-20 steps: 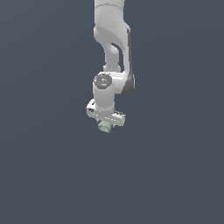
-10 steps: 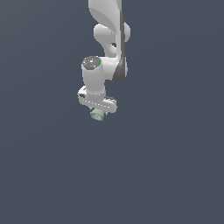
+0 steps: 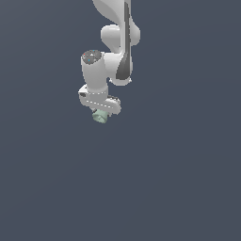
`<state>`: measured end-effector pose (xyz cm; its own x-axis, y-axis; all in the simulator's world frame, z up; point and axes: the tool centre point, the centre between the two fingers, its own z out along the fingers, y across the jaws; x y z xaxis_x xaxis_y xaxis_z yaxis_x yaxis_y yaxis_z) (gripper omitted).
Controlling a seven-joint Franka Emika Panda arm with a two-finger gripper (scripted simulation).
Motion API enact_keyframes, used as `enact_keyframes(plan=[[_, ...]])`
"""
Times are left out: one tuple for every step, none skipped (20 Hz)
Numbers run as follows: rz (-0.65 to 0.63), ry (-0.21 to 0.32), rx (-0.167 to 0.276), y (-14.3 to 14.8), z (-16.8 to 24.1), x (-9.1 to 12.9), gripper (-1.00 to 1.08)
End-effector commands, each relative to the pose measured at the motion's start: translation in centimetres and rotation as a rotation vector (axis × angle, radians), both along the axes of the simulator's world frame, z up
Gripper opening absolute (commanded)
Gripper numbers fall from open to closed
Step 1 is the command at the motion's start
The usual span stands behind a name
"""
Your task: Pick up the object and move it to a goal position.
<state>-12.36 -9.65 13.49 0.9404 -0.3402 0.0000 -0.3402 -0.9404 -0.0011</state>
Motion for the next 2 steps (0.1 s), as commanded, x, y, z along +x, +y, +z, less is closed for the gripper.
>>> enact_keyframes(plan=[[0.001, 0.000, 0.000, -0.19, 0.21, -0.17, -1.00], [0.001, 0.000, -0.001, -0.19, 0.23, -0.16, -1.00]])
